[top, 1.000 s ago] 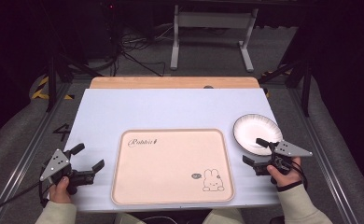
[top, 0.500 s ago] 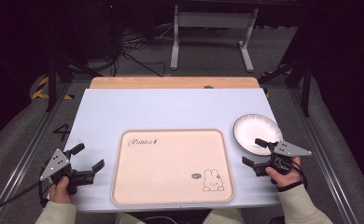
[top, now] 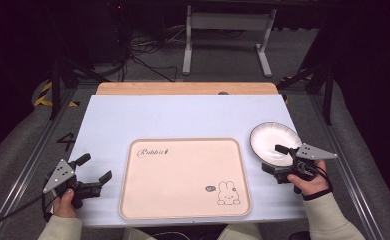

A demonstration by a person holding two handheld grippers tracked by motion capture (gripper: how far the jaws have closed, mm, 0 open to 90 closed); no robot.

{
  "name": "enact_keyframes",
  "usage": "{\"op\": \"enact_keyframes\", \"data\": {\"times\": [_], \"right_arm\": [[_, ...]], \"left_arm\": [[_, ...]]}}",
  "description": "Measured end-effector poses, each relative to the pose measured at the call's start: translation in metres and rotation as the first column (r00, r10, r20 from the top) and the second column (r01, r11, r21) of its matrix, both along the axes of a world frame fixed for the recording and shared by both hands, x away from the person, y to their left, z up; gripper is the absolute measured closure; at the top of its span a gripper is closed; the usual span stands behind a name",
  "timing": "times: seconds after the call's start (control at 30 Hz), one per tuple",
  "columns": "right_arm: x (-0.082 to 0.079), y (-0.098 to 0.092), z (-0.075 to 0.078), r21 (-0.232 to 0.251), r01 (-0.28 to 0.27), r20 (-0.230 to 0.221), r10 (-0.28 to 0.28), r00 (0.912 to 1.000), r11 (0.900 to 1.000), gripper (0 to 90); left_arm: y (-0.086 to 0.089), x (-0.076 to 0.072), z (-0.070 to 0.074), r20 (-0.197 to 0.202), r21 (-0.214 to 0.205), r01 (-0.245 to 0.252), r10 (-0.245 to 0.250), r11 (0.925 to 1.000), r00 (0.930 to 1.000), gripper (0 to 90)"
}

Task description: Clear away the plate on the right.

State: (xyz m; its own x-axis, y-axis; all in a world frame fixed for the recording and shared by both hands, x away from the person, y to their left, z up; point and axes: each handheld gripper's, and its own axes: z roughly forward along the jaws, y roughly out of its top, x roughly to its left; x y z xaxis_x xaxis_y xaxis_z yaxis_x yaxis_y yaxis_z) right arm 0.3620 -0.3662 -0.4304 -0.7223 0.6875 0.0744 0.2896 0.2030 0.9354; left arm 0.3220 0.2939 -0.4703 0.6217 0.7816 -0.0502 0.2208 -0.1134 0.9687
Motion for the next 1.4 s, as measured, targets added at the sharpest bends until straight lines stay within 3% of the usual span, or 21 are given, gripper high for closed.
{"op": "enact_keyframes", "data": {"times": [0.23,0.7,1.03,1.2,1.33,1.4], "right_arm": [[0.001,-0.006,0.013,0.014,0.018,0.029,-0.019,0.9994,0.9997,4.4],[0.026,-0.020,0.025,-0.020,0.067,0.000,-0.067,0.9978,0.9976,5.8],[0.048,-0.047,0.019,-0.061,0.127,-0.070,-0.132,0.9888,0.9900,9.6],[0.053,-0.058,0.017,-0.044,0.169,-0.055,-0.171,0.9837,0.9847,11.0],[0.058,-0.067,0.017,-0.048,0.189,-0.071,-0.192,0.9788,0.9809,15.4],[0.060,-0.071,0.017,-0.056,0.219,-0.042,-0.221,0.9743,0.9741,15.4]], "left_arm": [[0.000,0.000,0.000,-0.002,0.002,-0.001,0.001,1.0000,1.0000,0.2],[-0.001,0.000,0.000,0.000,-0.005,-0.007,0.007,1.0000,1.0000,0.2],[0.000,0.001,0.000,0.000,-0.001,-0.007,0.007,1.0000,1.0000,0.2],[0.000,0.001,0.000,-0.001,-0.002,-0.006,0.006,1.0000,1.0000,0.2],[0.000,0.000,0.000,-0.001,-0.003,-0.005,0.005,1.0000,1.0000,0.2],[0.000,0.000,0.000,-0.001,-0.003,-0.005,0.005,1.0000,1.0000,0.2]]}}
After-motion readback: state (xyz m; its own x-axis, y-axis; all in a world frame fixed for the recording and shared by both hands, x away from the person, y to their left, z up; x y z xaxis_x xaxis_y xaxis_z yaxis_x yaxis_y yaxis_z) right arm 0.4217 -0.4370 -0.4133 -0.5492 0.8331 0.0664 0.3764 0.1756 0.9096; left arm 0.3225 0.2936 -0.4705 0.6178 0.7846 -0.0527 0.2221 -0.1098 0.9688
